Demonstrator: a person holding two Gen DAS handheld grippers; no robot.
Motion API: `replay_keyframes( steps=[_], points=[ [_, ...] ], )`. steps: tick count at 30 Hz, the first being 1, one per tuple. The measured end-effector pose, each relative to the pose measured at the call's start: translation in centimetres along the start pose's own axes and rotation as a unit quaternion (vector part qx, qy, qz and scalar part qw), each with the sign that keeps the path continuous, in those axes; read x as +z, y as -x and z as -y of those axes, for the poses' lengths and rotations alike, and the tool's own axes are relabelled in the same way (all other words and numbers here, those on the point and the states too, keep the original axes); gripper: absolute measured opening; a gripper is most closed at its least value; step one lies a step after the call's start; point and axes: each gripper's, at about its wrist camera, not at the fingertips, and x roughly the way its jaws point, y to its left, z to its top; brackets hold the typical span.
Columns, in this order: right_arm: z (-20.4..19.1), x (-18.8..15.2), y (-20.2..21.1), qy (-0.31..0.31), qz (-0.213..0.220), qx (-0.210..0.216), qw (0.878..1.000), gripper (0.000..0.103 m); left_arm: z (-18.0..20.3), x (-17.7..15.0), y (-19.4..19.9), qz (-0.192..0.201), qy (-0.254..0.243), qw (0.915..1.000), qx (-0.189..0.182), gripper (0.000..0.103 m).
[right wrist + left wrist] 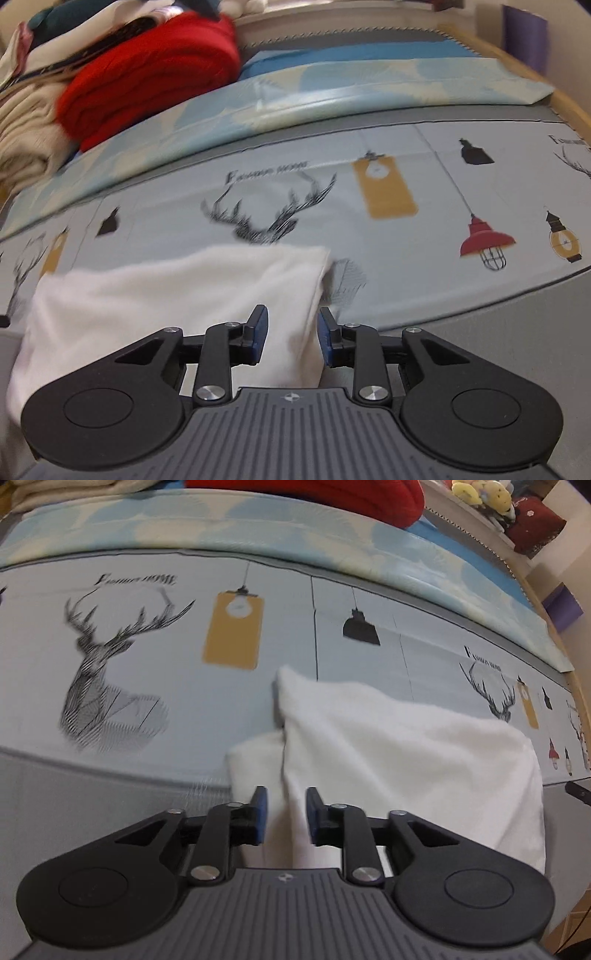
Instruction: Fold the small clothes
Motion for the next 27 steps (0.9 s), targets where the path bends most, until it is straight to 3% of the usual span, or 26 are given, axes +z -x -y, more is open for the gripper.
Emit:
replay_keyframes(
  steps=[2, 5, 7, 11, 13, 15, 22, 25, 27],
  points=[
    [-0.8, -0.4, 2.0, 0.007, 0.0, 0.013, 1.0, 0.035, -0.4, -1.5, 0.6, -0.005, 0.018, 0.9997, -0.014, 0.042],
    [-2.1, -1.9, 4.4, 0.019, -0.001, 0.023, 1.0, 0.048, -0.6, -3.4, -0.1, -0.025, 0.044, 0.9983, -0.029, 0.042],
    [-2.7, -3.5, 4.8, 0.025, -0.021, 0.024, 0.999, 0.05, -0.2, -4.1, -1.2, -0.047, 0.035, 0.9976, -0.036, 0.042],
    [-2.7, -7.3, 3.1, 0.019, -0.071, 0.003, 0.997, 0.049, 0.3, -5.3, -2.2, -0.062, 0.011, 0.9975, -0.033, 0.04],
    [-2.3, -7.9, 2.3, -0.003, -0.087, -0.019, 0.996, 0.049, 0.4, -5.7, -2.4, -0.065, -0.007, 0.9976, -0.024, 0.031],
    [-2.2, -8.2, 2.2, -0.014, -0.084, -0.02, 0.996, 0.049, 0.3, -6.2, -2.4, -0.073, -0.021, 0.9967, -0.029, 0.001],
    [-2.0, -9.7, 1.6, 0.0, -0.118, -0.03, 0.993, 0.049, -1.0, -6.4, -0.4, -0.044, -0.017, 0.9977, -0.047, 0.001],
    [-1.5, -9.8, 1.6, -0.009, -0.126, -0.028, 0.992, 0.046, -1.0, -7.2, -1.9, -0.078, -0.042, 0.996, -0.012, 0.001],
    [-1.4, -10.3, 0.9, 0.002, -0.149, -0.042, 0.988, 0.032, -0.4, -7.9, -2.6, -0.096, -0.07, 0.9926, 0.021, 0.001]
  ],
)
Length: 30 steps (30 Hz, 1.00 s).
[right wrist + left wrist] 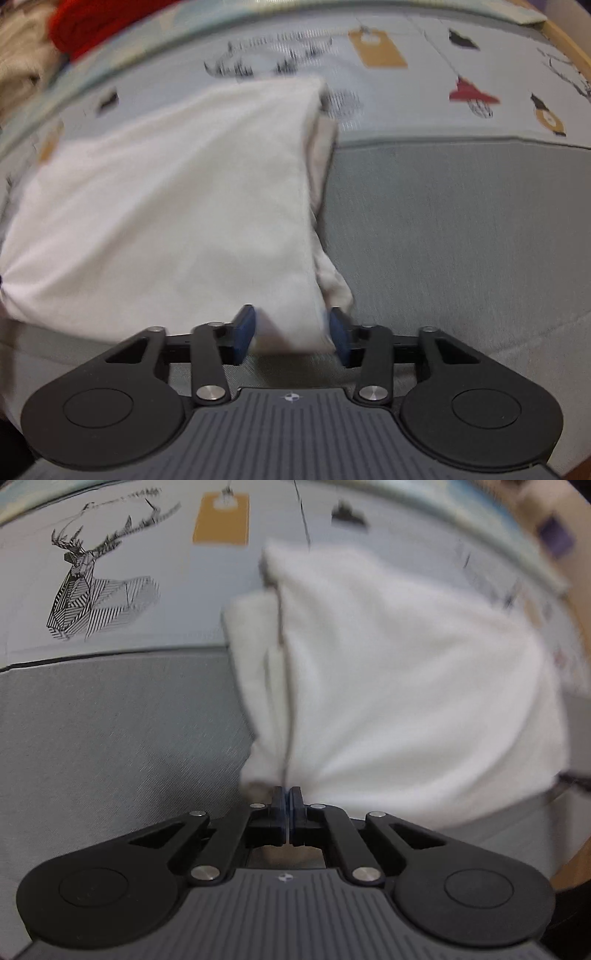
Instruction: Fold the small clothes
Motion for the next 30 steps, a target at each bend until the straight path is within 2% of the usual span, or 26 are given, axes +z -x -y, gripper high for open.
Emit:
replay_keyframes(
  steps=[1, 2, 4, 6, 8, 12, 15, 18, 20, 22, 23, 24, 26, 30],
  points=[
    [-0.1, -0.3, -0.5, 0.01, -0.013, -0.016, 1.0, 0.025, 0.1, -0.1, 0.0, 0.002, -0.006, 0.9999, 0.012, 0.001],
    [-0.1, -0.5, -0.9, 0.018, -0.023, -0.029, 0.999, 0.023, 0.1, -0.2, 0.5, 0.011, -0.007, 0.9998, 0.015, 0.003],
    [0.0, -0.7, -1.0, 0.021, -0.028, -0.039, 0.999, 0.023, -0.2, 0.0, 2.1, 0.046, 0.002, 0.9989, 0.004, 0.006],
    [0.2, -0.6, -0.4, 0.016, -0.014, -0.033, 0.999, 0.023, -0.9, 0.1, 3.7, 0.078, 0.023, 0.9964, -0.024, 0.006],
    [0.4, -0.4, 0.9, 0.012, 0.017, -0.029, 0.999, 0.023, -1.4, 0.2, 4.5, 0.092, 0.039, 0.9939, -0.046, 0.006],
    [1.0, 0.1, 3.2, -0.014, 0.081, 0.001, 0.997, 0.023, -1.0, 0.3, 4.6, 0.093, 0.018, 0.9934, -0.066, 0.006],
    [0.4, 0.4, 4.1, -0.01, 0.111, 0.034, 0.993, 0.024, 0.1, 0.1, 3.5, 0.07, -0.018, 0.9946, -0.074, 0.006],
    [-0.6, 0.4, 3.6, 0.014, 0.104, 0.056, 0.993, 0.024, 1.6, -0.3, 2.3, 0.049, -0.061, 0.995, -0.062, 0.006],
    [-1.4, 0.4, 2.7, 0.031, 0.088, 0.051, 0.994, 0.024, 2.2, -0.5, 0.9, 0.028, -0.077, 0.9959, -0.04, 0.006],
    [-1.8, 0.3, 1.0, 0.05, 0.054, 0.022, 0.997, 0.024, 2.7, -0.6, -0.8, 0.003, -0.096, 0.9954, 0.003, 0.006],
    [-1.9, 0.0, 0.2, 0.059, 0.033, 0.001, 0.998, 0.024, 3.0, -0.8, -1.6, -0.008, -0.107, 0.9939, 0.026, 0.011],
    [-1.9, -0.3, -0.7, 0.063, 0.011, -0.017, 0.998, 0.024, 3.3, -0.8, -1.8, -0.01, -0.114, 0.9929, 0.033, 0.012],
    [-1.7, -0.5, -1.4, 0.061, -0.006, -0.024, 0.998, 0.024, 3.5, -0.5, -1.4, -0.005, -0.113, 0.9931, 0.032, 0.013],
    [-1.9, -0.3, 0.1, 0.057, 0.024, -0.016, 0.998, 0.025, 3.1, 0.1, 1.1, 0.032, -0.091, 0.9948, 0.034, 0.014]
  ],
)
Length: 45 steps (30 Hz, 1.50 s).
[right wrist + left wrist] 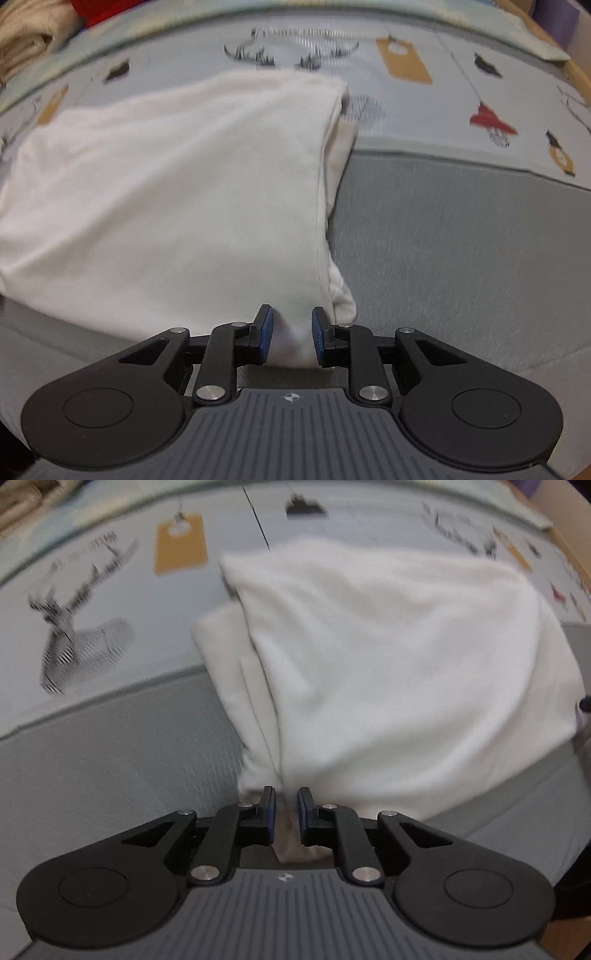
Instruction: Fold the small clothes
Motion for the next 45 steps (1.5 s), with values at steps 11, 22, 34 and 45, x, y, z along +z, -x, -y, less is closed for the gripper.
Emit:
replay_keyframes(
  steps=[11, 22, 34, 45],
  points=[
    [1.3, -0.5, -2.0, -0.003, -0.034, -0.044, 0.998, 0.034, 1.2, 0.7, -2.3, -0.016, -0.03, 0.9991, 0.024, 0.025],
    [0.5, 0.3, 2.2, 0.001, 0.074, -0.061, 0.995, 0.036, -0.1, 1.2, 0.6, 0.032, 0.016, 0.9992, 0.017, 0.029],
    [-3.7, 2.3, 6.2, 0.02, 0.181, -0.065, 0.981, 0.041, -0.4, -0.6, 10.6, 0.144, 0.021, 0.9889, 0.03, 0.04],
    [-11.2, 2.0, 6.4, 0.077, 0.212, -0.027, 0.974, 0.041, -3.9, -3.8, 11.1, 0.161, 0.134, 0.9753, 0.072, 0.054]
  ],
)
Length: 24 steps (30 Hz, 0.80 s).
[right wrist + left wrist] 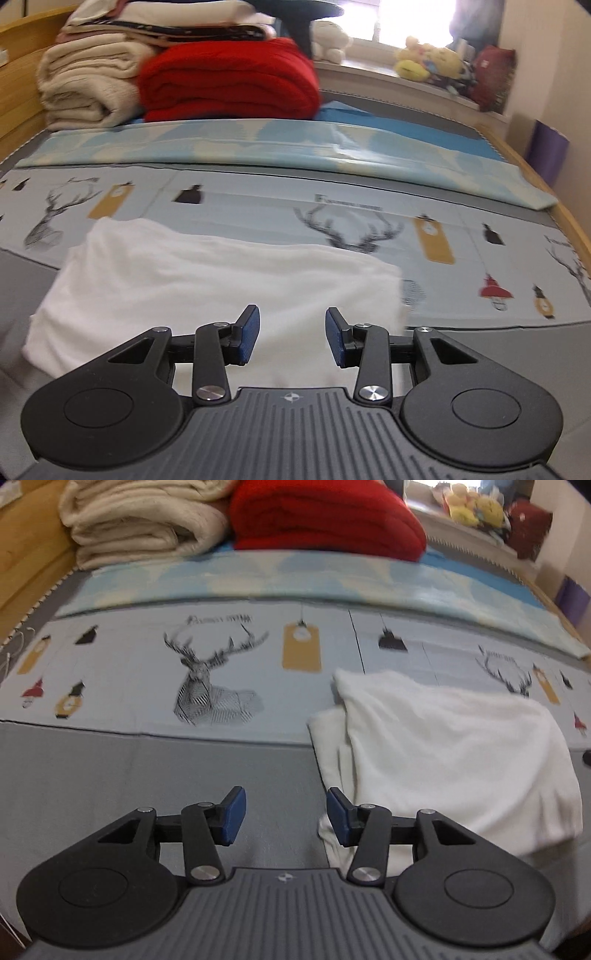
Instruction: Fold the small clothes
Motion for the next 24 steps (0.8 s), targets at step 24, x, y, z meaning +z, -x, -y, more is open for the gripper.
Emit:
replay_keyframes(
  steps=[24],
  points=[
    [-20.0, -3.5, -2.4, 0.231, 0.035, 0.174, 0.956, 0.041, -3.7, 0.5, -2.9, -0.042, 0.061, 0.997, -0.02, 0.054]
  ],
)
